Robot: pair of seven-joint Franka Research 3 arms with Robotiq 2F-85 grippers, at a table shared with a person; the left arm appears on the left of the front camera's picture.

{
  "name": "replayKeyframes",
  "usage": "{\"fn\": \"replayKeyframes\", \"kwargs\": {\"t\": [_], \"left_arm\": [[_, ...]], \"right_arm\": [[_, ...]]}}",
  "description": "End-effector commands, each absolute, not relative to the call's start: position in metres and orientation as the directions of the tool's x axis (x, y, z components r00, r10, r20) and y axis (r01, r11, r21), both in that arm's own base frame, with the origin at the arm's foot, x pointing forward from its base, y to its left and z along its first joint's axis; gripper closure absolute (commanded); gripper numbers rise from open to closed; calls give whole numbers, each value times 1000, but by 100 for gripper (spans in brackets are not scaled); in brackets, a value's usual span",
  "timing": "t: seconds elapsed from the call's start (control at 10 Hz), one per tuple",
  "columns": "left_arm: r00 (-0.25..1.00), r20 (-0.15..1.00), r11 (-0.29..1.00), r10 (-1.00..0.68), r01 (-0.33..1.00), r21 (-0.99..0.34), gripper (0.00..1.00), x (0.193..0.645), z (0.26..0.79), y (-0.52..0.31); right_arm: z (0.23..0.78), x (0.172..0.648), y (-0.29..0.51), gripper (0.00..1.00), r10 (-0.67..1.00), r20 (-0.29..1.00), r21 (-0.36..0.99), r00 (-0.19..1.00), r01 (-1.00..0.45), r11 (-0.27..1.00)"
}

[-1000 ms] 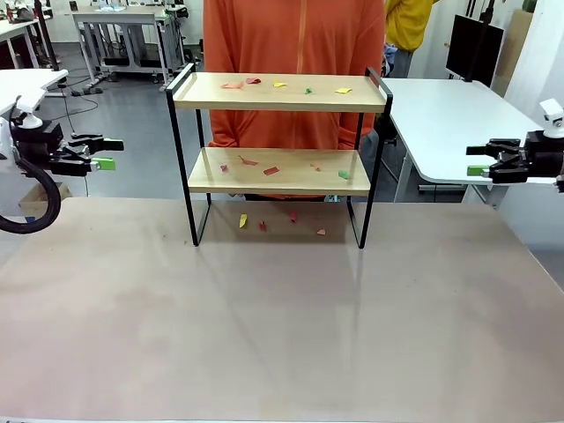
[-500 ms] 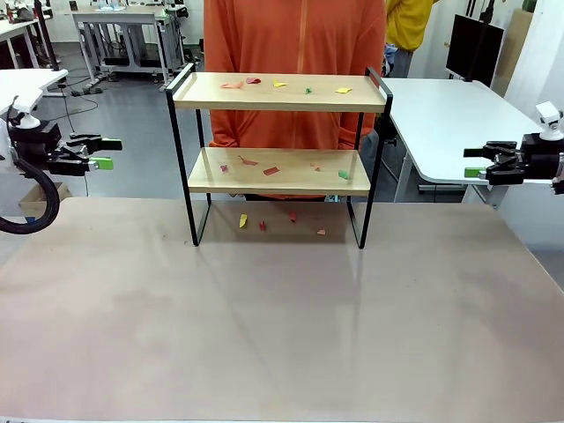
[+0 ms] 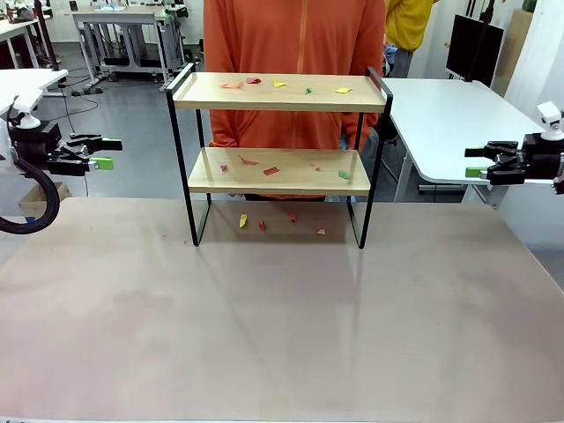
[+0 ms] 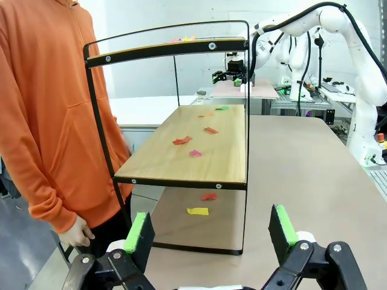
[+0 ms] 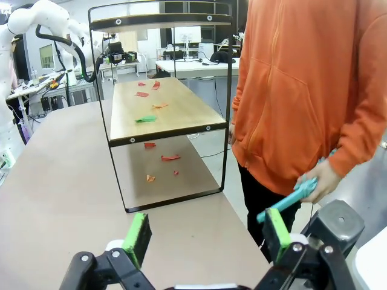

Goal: Clean the shelf.
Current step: Pick up the Duster handed by the human.

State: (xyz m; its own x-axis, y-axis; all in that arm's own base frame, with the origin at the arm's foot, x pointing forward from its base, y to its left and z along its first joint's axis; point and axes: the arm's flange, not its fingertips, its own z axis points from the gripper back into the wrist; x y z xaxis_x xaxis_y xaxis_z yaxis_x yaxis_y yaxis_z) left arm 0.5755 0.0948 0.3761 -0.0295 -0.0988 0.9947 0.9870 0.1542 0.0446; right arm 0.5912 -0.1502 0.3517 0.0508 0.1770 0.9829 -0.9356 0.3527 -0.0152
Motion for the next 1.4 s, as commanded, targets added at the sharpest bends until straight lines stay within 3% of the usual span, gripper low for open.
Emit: {"fn": "replayKeyframes", "kwargs": {"t": [0.0, 1.3], "left_arm": [[-32, 994, 153, -104, 987, 48, 0, 575, 376, 95], [-32, 994, 153, -104, 987, 48, 0, 575, 376, 95]], "right_arm": [[357, 590, -147, 0, 177, 983, -23, 42, -936, 351], [357, 590, -147, 0, 177, 983, -23, 42, -936, 351]]}}
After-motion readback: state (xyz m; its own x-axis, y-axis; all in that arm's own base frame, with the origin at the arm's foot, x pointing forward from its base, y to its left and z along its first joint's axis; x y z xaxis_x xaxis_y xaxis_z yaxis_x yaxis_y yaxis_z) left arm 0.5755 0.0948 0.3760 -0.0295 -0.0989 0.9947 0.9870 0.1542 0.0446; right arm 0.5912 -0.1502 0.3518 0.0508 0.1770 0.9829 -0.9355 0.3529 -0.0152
